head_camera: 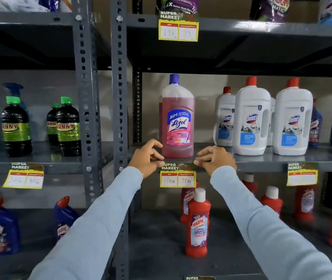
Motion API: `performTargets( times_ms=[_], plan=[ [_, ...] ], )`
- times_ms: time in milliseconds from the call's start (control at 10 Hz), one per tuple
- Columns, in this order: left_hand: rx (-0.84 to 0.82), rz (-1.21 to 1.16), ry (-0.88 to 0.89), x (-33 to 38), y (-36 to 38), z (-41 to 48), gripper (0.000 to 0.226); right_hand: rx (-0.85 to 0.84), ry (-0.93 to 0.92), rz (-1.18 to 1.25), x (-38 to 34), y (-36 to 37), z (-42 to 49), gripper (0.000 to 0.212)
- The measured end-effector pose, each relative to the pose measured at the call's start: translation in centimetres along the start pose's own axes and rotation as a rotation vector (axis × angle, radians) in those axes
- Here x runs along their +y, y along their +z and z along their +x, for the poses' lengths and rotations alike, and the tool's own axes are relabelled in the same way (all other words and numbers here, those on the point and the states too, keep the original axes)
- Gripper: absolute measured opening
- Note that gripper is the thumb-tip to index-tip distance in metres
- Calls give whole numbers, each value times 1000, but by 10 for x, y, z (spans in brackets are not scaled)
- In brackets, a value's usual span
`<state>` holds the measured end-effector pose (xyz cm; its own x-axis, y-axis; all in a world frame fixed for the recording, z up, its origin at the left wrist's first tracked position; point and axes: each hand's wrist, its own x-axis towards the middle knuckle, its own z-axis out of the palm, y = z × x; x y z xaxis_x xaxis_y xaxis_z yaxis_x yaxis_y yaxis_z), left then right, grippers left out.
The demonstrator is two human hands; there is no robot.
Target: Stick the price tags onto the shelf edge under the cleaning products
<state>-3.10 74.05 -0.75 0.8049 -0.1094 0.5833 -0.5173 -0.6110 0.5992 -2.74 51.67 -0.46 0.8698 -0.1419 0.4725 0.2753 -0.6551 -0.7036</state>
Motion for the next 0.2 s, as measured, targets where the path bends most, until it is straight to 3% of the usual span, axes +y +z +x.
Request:
performTargets(
  times_ms=[100,200],
  plan=[
    [-183,1,-122,7,-19,-3,45,6,43,212,2,-14,-8,30],
    [-322,-16,-173,14,-34,-2,47,70,-118,529,-10,-55,-18,36]
  ],
)
